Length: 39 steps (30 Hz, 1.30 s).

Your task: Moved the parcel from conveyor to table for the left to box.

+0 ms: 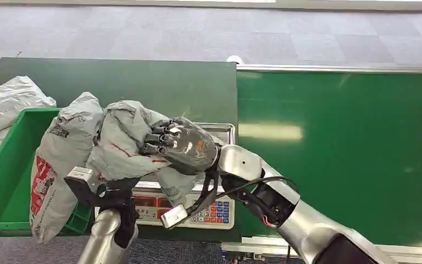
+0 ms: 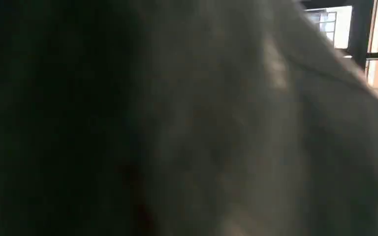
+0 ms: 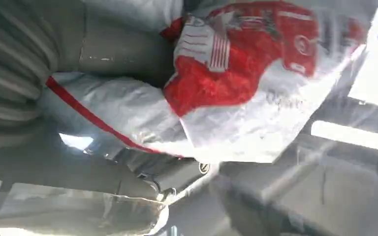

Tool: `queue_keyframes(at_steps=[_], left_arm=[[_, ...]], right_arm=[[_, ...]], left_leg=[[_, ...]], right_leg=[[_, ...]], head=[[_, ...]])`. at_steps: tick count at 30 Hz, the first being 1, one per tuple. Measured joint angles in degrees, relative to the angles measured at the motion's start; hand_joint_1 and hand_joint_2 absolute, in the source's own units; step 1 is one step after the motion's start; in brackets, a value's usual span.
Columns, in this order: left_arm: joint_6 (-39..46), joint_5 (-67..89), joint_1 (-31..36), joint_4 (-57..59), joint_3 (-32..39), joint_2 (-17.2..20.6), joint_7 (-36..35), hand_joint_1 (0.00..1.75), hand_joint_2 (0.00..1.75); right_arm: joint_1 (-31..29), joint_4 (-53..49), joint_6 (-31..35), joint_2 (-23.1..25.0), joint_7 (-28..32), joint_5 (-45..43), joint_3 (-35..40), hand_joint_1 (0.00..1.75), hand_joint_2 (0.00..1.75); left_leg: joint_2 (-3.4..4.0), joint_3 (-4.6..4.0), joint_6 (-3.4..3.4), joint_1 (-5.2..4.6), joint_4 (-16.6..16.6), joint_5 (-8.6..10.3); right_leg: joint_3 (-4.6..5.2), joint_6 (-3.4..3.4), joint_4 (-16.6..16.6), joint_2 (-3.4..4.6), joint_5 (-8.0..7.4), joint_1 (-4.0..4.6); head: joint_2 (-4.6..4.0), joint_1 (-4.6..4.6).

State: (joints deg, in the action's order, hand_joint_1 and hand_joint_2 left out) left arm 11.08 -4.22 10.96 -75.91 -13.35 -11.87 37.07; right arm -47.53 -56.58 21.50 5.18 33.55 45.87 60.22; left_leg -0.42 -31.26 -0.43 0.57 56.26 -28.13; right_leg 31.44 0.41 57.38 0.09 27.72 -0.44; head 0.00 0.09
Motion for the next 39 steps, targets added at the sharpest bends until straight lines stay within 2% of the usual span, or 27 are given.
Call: queue_keyframes(at_steps=[5, 12, 18, 22, 27, 32, 36, 39], left_arm=[[0.74, 0.37, -1.96, -1.44, 1.55, 0.33, -1.07, 0.00, 1.75], [1.55, 0.46, -3.99, -1.51, 3.54, 0.87, -1.60, 0.00, 1.75], [2.12, 0.61, -4.80, -3.52, 4.48, 1.01, -0.85, 0.00, 1.75], [2.14, 0.61, -4.79, -4.98, 4.22, 0.85, -0.70, 0.00, 1.75], [2.67, 0.61, -4.68, -5.29, 3.63, 0.72, -0.66, 0.00, 1.75], [2.86, 0.61, -4.01, -5.02, 2.86, 0.68, -0.48, 0.00, 1.75], [2.95, 0.61, -3.53, -4.48, 2.36, 0.68, -0.35, 0.00, 1.75], [3.08, 0.61, -3.40, -4.46, 2.27, 0.66, -0.31, 0.00, 1.75]], right_arm=[[-2.62, 6.00, -17.64, 2.77, -1.84, -6.24, 3.03, 1.75, 1.75], [-6.06, 12.83, -22.19, 5.62, -4.31, -6.09, 6.45, 1.75, 1.75], [-7.30, 17.29, -4.92, 7.04, -18.41, 1.19, 8.46, 1.75, 1.75], [-7.09, 18.23, 4.09, 6.42, -22.95, 3.22, 6.66, 1.75, 1.75], [-5.13, 16.08, 15.89, 4.83, -23.12, 7.09, -2.02, 1.75, 1.75], [-0.72, 9.72, 16.62, 3.84, -18.14, 12.23, -12.56, 1.75, 1.75], [1.21, 6.56, 16.41, 3.82, -16.41, 10.75, -18.94, 1.75, 1.75], [1.64, 5.90, 16.29, 3.84, -16.44, 9.71, -20.59, 1.75, 1.75]], left_leg=[[0.04, 0.04, 0.00, 0.00, 0.01, 0.01], [0.16, 0.03, -0.02, 0.03, 0.01, 0.01], [-0.11, 0.02, 0.00, 0.02, 0.01, 0.02], [0.04, 0.02, 0.00, -0.01, 0.05, 0.02], [0.03, 0.02, 0.00, -0.01, 0.07, 0.02], [0.03, 0.01, 0.00, 0.01, 0.07, 0.02], [0.05, -0.01, 0.00, 0.01, 0.06, 0.02], [0.06, 0.00, 0.00, 0.01, 0.06, 0.02]], right_leg=[[0.02, 0.00, 0.00, 0.04, -0.02, 0.01], [0.09, -0.01, 0.00, 0.16, -0.01, 0.04], [-0.01, 0.00, 0.00, -0.10, -0.01, 0.02], [0.04, 0.02, 0.00, 0.02, -0.08, -0.01], [0.04, 0.02, -0.01, 0.01, -0.08, -0.01], [0.07, 0.02, -0.01, 0.03, -0.08, 0.02], [0.06, 0.02, 0.00, 0.03, -0.08, 0.02], [0.06, 0.02, 0.00, 0.04, -0.08, 0.02]], head=[[0.00, -0.02], [0.00, -0.02], [0.00, 0.02], [0.00, 0.00], [0.00, 0.00], [0.00, 0.00], [0.00, 0.00], [0.00, 0.02]])
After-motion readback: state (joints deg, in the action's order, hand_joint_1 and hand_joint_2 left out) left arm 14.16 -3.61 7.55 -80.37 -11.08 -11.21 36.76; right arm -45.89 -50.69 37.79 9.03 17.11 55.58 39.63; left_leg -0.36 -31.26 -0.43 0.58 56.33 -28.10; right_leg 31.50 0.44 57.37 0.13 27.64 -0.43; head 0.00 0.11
